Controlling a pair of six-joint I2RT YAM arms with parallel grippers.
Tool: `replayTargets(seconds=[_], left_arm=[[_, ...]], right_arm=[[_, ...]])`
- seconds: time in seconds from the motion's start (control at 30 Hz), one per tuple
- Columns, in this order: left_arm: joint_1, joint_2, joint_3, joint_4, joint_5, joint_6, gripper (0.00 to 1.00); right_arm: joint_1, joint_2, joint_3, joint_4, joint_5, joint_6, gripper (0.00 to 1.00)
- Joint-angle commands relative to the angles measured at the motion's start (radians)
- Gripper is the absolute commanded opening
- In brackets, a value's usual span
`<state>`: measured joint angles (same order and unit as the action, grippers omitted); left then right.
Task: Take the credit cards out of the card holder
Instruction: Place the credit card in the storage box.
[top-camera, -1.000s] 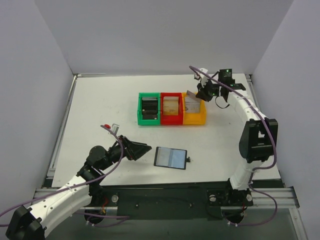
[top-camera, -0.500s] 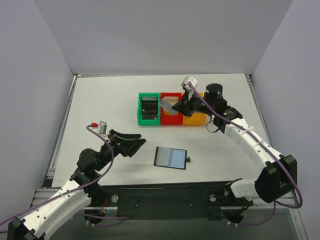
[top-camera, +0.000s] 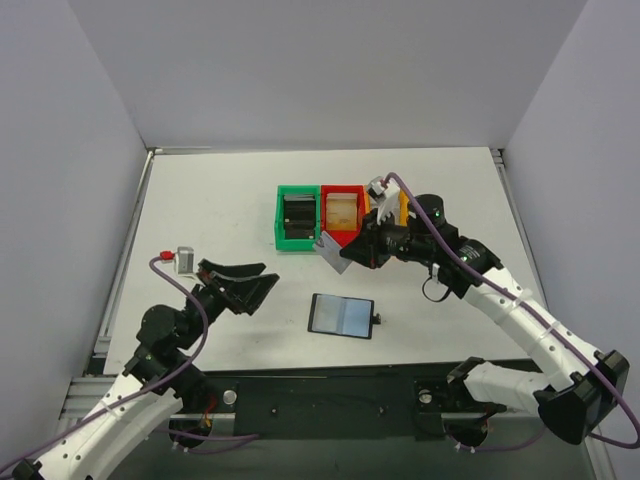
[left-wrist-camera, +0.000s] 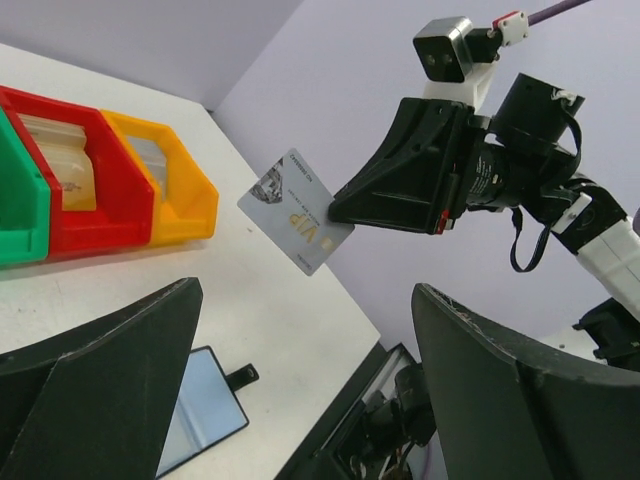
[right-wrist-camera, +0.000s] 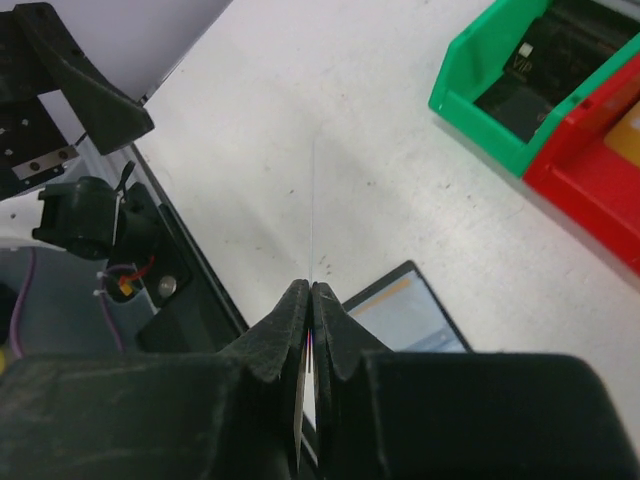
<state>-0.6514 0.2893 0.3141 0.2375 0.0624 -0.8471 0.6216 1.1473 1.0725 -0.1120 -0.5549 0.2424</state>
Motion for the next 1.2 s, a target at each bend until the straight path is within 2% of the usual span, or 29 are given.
replayTargets(seconds=[0.0,0.13,0.23,0.37,0.4,0.43,0.57,0.8,0.93,1.0,1.13,1.17], left_arm=[[0.007,0.095,0.051,0.086,0.144,0.023,0.97],[0.009,0.273,0.089,0.209,0.357,0.011,0.97],[0.01,0.327,0.098,0.322,0.428,0.003,0.97],[0.016,0.395,0.135,0.345,0.508,0.011,0.97],[0.024,0.415,0.146,0.35,0.53,-0.003,0.91],[0.025,0.434,0.148,0.362,0.551,-0.009,0.89],[0.033,0.461,0.151,0.401,0.562,-0.026,0.82],[0.038,0.474,0.152,0.396,0.556,-0.013,0.82],[0.038,0.502,0.152,0.454,0.577,-0.04,0.81],[0.038,0.528,0.157,0.494,0.612,-0.059,0.74],[0.038,0.562,0.166,0.546,0.658,-0.081,0.56],[0.038,0.564,0.166,0.551,0.662,-0.084,0.48]], right_arm=[[-0.002,-0.089,-0.058,0.032,-0.078,0.112,0.0],[-0.003,-0.115,-0.089,0.002,-0.134,0.113,0.0],[-0.006,-0.149,-0.124,0.034,-0.21,0.147,0.0],[-0.008,-0.164,-0.12,0.038,-0.313,0.181,0.0],[-0.007,-0.173,-0.115,0.04,-0.326,0.187,0.0],[-0.006,-0.179,-0.114,0.037,-0.333,0.193,0.0],[-0.005,-0.205,-0.112,0.035,-0.358,0.21,0.0],[-0.005,-0.236,-0.114,0.029,-0.382,0.224,0.0],[0.009,-0.23,-0.111,0.025,-0.389,0.222,0.0],[0.012,-0.225,-0.112,0.021,-0.387,0.219,0.0],[0.02,-0.218,-0.106,0.018,-0.384,0.215,0.0],[0.018,-0.215,-0.105,0.015,-0.381,0.212,0.0]])
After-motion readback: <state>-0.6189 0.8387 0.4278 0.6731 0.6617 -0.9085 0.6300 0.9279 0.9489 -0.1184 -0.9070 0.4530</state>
